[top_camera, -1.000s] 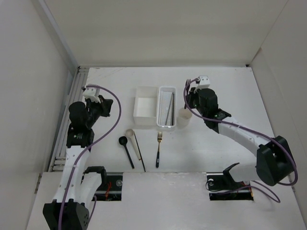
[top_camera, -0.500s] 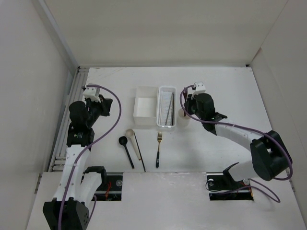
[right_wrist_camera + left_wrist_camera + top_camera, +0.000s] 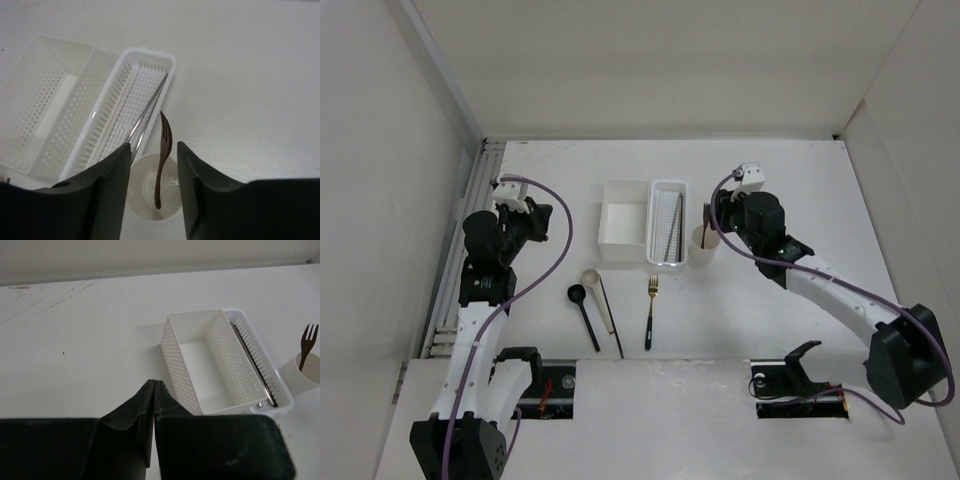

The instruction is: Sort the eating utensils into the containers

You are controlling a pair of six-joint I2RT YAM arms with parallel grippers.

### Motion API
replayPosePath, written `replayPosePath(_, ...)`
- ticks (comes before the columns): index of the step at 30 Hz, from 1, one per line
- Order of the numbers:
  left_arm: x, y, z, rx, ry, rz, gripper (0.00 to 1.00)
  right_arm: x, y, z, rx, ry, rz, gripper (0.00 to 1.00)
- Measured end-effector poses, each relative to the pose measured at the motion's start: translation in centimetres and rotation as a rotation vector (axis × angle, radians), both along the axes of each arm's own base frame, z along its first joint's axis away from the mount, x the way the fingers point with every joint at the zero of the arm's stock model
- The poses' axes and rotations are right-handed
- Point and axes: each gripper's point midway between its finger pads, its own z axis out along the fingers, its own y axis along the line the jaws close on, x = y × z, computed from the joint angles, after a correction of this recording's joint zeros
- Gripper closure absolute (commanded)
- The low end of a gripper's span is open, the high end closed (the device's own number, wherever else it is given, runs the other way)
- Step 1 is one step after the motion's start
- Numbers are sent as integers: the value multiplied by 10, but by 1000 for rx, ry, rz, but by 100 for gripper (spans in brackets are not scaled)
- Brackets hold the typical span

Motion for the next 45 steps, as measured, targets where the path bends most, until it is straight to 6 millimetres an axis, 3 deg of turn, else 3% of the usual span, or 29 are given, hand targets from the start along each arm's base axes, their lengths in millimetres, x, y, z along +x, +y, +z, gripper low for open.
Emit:
replayPosePath(1,0,0,0,0,-2,0,98,0,-1,12,2,-23,-5,42)
replayPosePath(2,0,0,1,0,-4,0,98,0,-1,27,3,-46,-12,23)
replayPosePath(4,0,0,2,0,-9,0,96,-3,2,58,-3,-95,-25,0)
replayPosePath(5,1,0,2,1,-10,0,96,-7,8,73,-2,-116,-22,0)
replayPosePath(8,1,0,5,7,-22,-1,48,-31,39,102,-17,-101,15,0)
replayPosePath(9,1,1,5,8,-27,1,35,-40,51,101,-29,-68,31,0)
replayPosePath(10,0,1,6,7,-30,2,9,-51,65,95,-51,-16,47,0)
replayPosePath(11,0,1,7,6,-35,5,0,-58,76,83,-71,40,53,0)
replayPosePath(13,-2,2,8,-3,-39,14,0,-78,97,48,-151,184,62,0)
replayPosePath(15,-2,4,5,-3,-39,26,0,-97,112,-2,-276,331,64,0)
replayPosePath(17,-2,8,2,-12,-32,56,0,-122,116,-53,-422,456,79,0)
replayPosePath(20,1,19,-2,-40,-16,138,0,-161,116,-93,-569,577,140,0)
replayPosePath(23,5,35,-3,-67,-10,242,0,-181,126,-92,-533,620,199,0)
replayPosePath(28,7,55,-8,-100,3,381,0,-188,141,-77,-390,654,223,8)
replayPosePath(31,5,56,-8,-154,14,418,0,-196,144,-89,-335,700,224,13)
replayPosePath(35,-3,49,-1,-290,21,442,0,-212,137,-115,-305,783,192,26)
replayPosePath(39,-15,32,0,-413,63,418,3,-218,136,-131,-257,813,147,31)
replayPosePath(45,-34,24,-28,-500,213,468,13,-230,153,-135,-195,820,142,39)
